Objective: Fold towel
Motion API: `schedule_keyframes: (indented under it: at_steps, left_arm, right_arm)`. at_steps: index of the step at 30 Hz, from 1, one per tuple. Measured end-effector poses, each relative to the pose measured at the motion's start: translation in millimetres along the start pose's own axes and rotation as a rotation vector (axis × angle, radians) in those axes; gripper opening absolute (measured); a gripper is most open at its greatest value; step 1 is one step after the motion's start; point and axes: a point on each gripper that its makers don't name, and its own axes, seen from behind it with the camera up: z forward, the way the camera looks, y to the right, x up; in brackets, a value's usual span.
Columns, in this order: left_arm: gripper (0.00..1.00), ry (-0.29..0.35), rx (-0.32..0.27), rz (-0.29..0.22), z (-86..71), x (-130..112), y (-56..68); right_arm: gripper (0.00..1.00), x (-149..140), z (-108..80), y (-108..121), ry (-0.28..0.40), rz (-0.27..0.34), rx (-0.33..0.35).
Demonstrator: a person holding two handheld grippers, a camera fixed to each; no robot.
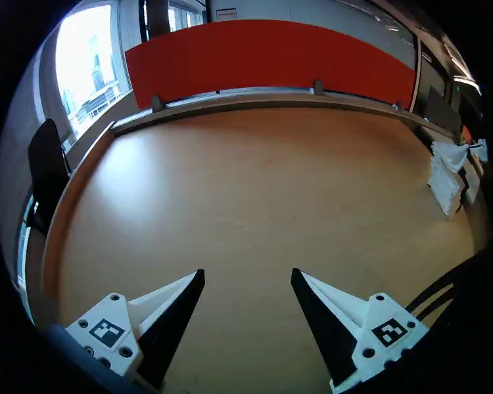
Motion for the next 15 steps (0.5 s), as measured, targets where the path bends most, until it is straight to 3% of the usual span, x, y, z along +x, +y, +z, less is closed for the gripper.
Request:
schedule_keyframes:
  at_steps: [6,15]
  left_arm:
    - [0.98,-0.001,0.004,0.008,-1.1,-1,0.0]
    - [0.98,0.002,0.011,0.005,-4.6,-3,-2.2]
  right_arm:
    - [0.04,-25,2.7,0,-0.029,0.043,-0.005]
    - [0.04,-46,9.2,4,-0.078,0.054,-0.016]
